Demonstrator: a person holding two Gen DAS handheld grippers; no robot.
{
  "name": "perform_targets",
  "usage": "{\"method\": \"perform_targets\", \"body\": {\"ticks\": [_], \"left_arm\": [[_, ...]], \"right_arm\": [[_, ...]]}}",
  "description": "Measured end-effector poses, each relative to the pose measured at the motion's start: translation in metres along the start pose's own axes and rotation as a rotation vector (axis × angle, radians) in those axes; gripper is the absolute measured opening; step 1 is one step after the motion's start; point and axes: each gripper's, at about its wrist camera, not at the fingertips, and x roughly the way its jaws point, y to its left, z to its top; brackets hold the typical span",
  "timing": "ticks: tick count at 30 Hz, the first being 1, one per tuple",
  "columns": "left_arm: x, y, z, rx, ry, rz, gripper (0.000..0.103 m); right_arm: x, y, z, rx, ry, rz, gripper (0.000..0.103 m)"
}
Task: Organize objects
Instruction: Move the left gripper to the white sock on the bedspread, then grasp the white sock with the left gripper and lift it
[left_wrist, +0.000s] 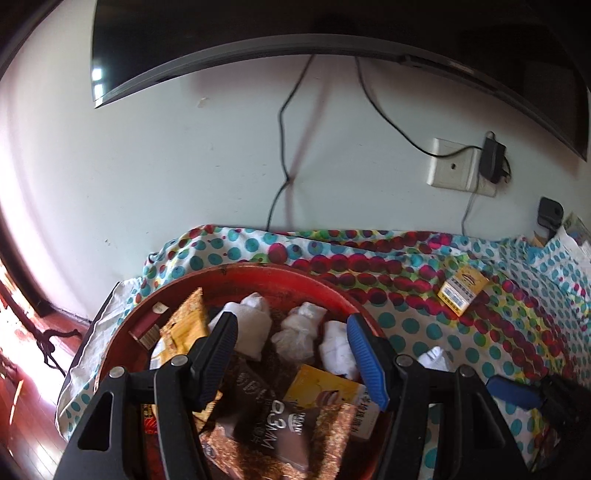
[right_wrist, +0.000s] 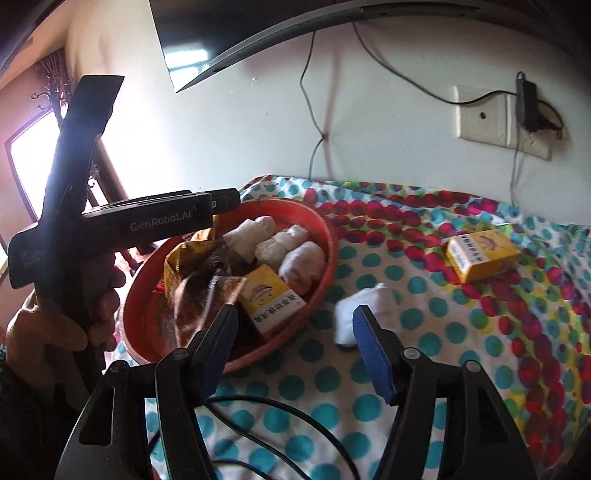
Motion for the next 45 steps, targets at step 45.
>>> {"method": "perform_targets", "body": {"ticks": [45], "left_arm": [[0.073,-0.157,-0.065,0.421,0.094,-0.054,0.068]], "right_arm": [[-0.022,-0.127,-0.045,0.273,0.027,-0.202,0.067]]}}
